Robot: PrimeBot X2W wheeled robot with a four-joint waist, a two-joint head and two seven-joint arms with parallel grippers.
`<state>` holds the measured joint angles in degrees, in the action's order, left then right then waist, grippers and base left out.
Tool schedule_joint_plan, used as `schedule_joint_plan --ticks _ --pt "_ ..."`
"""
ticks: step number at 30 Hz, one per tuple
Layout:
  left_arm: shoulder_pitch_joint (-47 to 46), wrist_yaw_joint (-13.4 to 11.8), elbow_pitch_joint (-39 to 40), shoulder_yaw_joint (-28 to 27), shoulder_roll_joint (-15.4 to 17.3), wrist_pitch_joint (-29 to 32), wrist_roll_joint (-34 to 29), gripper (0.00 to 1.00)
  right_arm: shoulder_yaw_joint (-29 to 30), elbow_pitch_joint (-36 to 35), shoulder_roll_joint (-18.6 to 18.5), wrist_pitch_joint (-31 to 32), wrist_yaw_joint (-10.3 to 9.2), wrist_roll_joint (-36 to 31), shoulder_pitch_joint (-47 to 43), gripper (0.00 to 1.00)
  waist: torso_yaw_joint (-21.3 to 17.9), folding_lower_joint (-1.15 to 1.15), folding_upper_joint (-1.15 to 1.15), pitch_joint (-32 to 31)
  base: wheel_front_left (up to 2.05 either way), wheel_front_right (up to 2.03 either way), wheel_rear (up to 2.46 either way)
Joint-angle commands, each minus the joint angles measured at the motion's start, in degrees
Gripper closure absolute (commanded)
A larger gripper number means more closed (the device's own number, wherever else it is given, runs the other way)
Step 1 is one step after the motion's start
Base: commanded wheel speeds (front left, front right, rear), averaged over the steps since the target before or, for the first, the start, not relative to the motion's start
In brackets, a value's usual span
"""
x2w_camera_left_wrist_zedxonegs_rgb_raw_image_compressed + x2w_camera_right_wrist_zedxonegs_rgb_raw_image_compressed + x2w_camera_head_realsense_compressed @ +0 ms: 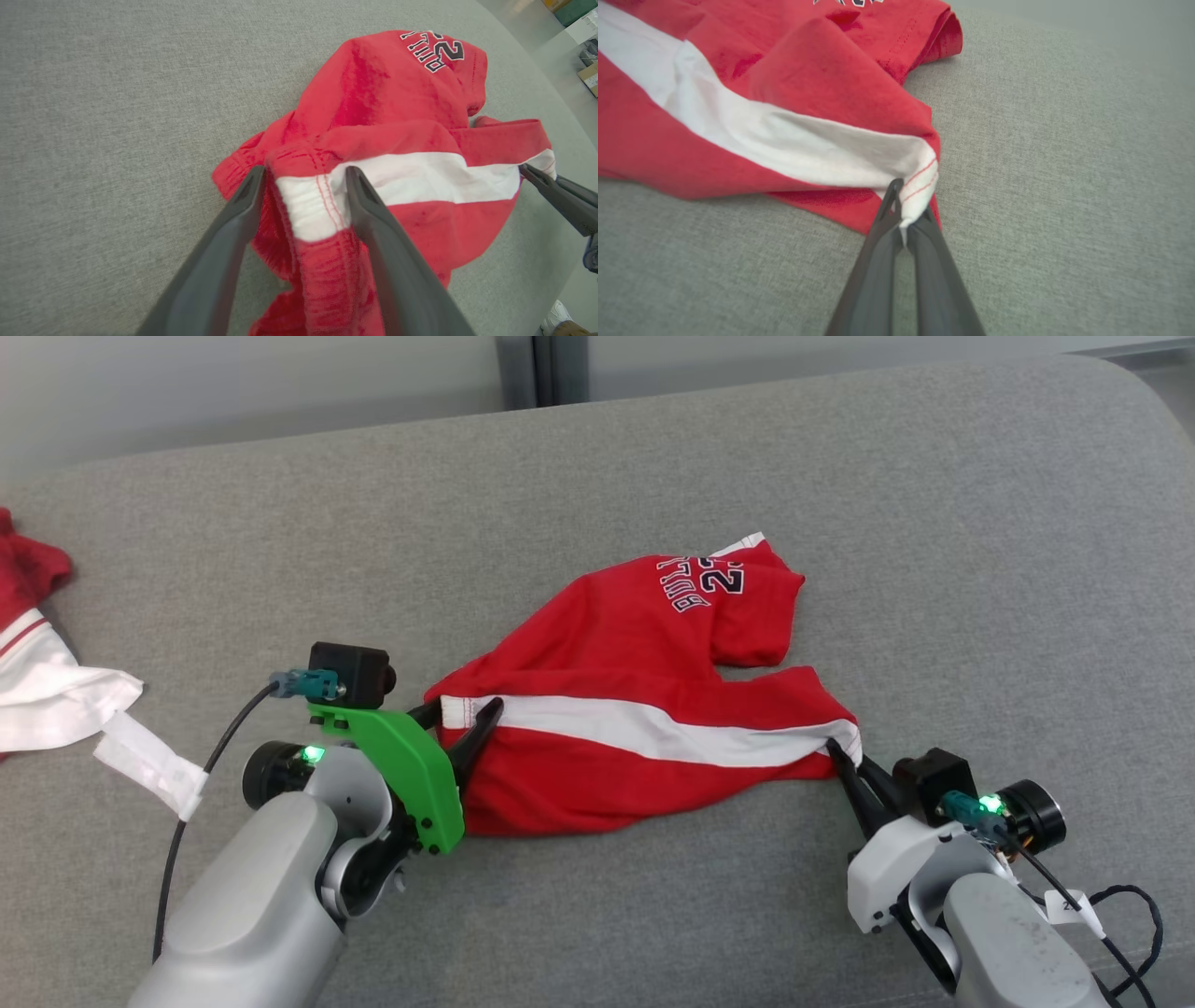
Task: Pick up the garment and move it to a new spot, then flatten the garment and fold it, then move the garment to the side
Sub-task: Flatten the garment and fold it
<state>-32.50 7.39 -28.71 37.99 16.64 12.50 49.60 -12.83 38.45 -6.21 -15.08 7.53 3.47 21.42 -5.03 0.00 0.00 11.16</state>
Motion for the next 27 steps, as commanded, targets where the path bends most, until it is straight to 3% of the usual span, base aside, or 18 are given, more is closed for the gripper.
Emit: schedule_joint_plan --ticks 1,3,4,17,27 --pt "-0.8 0.2 0.3 0.3 0.3 0.0 0.4 0.56 0.3 -0.4 -0.1 -0.1 -0.08 -0.3 0.4 1.0 -0.1 0.0 0.0 0.2 0.0 0.0 0.0" --pt "-0.9 0.2 0.7 0.5 0.6 -0.6 0.9 0.8 0.5 -1.0 -0.1 -0.1 -0.08 -0.5 0.4 1.0 -0.2 0.0 0.0 0.2 0.0 0.0 0.0" --pt "-0.9 0.2 1.1 0.5 0.8 -1.1 0.9 1.0 0.7 -1.3 -0.2 -0.1 -0.08 -0.6 0.5 1.0 -0.2 0.0 0.0 0.2 0.0 0.0 0.0" --pt "3.2 0.1 11.1 -2.1 4.9 -8.8 3.0 1.0 0.5 -11.9 -1.4 -0.1 -0.08 3.5 2.1 1.0 0.4 0.0 0.0 -3.2 0.0 0.0 0.0" --pt "3.6 -2.5 28.2 -8.3 10.2 -9.4 5.9 1.0 0.0 -30.2 -7.6 2.5 -0.08 6.9 4.9 1.0 0.7 0.0 0.0 -8.6 0.0 0.0 0.0"
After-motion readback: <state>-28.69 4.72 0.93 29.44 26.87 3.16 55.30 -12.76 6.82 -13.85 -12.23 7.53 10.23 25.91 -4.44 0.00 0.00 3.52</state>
